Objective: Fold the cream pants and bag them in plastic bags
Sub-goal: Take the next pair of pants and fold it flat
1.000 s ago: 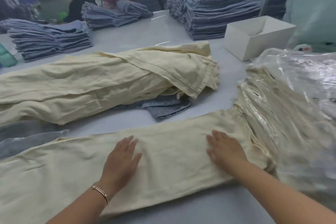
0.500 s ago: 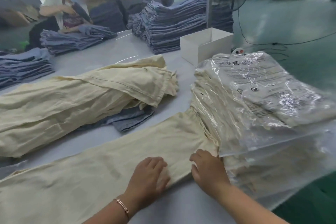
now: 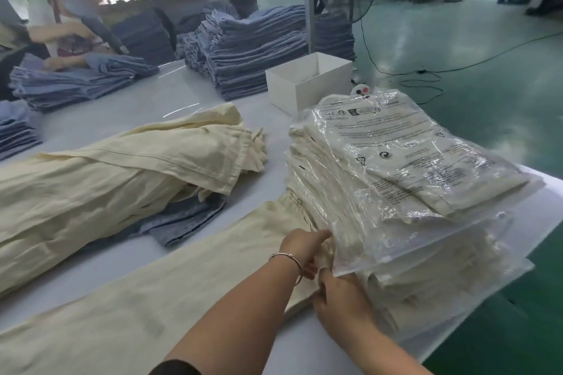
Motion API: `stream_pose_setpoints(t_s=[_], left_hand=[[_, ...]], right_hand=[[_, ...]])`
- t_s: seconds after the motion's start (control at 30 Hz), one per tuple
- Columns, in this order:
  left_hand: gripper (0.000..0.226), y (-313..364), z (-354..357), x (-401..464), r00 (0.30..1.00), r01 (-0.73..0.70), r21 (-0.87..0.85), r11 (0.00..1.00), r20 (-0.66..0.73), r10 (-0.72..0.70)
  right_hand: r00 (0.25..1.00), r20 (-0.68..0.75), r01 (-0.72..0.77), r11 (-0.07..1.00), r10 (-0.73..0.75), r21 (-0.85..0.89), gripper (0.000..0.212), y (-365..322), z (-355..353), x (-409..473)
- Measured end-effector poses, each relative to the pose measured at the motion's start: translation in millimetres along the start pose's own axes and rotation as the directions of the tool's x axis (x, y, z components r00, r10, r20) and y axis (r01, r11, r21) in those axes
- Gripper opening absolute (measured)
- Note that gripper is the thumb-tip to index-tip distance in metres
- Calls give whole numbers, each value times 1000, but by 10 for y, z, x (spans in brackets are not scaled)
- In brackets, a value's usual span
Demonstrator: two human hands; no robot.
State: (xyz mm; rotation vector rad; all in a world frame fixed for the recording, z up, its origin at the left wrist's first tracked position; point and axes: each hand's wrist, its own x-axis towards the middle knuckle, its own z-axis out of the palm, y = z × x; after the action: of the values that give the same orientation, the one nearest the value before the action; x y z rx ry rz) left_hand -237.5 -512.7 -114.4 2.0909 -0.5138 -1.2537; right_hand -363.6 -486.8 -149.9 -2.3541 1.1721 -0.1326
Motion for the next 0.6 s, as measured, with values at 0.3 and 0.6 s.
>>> stream_pose_setpoints(t_s=[0.3,0.6], left_hand=[[16,139,108,104,999,-8,426,904,41,-10],[12,-233,-499,136,992,130,-158,979,29,-127]], right_hand=[[990,29,133,988,-136,80,34,-86,18,-23],[997,-17,73,995,-75,-73,52,-198,77,36]])
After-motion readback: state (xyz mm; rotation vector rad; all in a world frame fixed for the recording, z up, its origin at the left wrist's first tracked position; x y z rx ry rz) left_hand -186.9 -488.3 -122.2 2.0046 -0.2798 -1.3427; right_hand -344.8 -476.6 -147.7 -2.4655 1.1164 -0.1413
